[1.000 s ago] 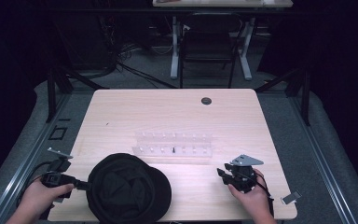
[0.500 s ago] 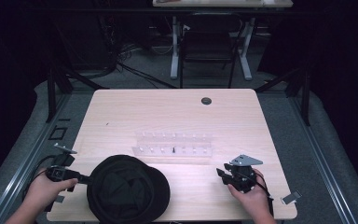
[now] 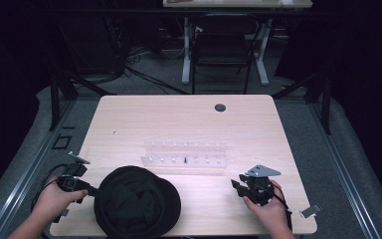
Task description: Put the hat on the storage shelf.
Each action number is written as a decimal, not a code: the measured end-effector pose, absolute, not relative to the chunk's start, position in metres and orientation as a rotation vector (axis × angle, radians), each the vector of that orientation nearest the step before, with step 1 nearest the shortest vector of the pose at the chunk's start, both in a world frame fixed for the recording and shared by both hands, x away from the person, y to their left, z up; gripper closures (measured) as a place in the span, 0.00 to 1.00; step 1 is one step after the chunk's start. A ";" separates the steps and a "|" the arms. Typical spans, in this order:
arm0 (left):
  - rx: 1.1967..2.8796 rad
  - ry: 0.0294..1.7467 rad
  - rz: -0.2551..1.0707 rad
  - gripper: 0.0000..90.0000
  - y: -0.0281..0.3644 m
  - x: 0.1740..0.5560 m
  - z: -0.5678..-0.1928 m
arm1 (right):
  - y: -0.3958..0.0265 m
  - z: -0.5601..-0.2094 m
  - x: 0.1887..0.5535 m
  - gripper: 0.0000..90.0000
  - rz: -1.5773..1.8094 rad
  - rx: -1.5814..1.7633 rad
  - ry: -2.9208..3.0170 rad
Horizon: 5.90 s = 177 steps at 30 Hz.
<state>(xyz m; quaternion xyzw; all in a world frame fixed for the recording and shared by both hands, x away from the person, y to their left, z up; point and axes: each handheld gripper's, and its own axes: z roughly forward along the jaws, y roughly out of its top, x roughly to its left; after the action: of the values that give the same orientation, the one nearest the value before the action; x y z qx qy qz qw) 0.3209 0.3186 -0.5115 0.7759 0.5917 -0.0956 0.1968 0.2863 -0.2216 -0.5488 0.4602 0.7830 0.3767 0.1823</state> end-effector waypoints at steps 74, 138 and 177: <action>1.525 1.343 -0.628 0.95 0.306 0.338 -0.321 | -0.223 -0.548 0.287 0.66 1.068 1.315 2.203; 1.513 1.348 -0.547 0.95 0.183 0.432 -0.315 | -0.231 -0.546 0.289 0.66 1.142 1.329 2.191; 1.552 1.281 -0.558 0.94 0.152 0.431 -0.318 | -0.145 -0.482 0.308 0.71 1.310 1.048 2.305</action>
<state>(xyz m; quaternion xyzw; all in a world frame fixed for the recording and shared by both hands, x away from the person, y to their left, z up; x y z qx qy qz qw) 0.4309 0.1525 -0.3175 0.6424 0.5302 -0.2311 0.5027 0.3084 -0.1446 -0.4823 0.3637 0.8000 0.4546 0.1452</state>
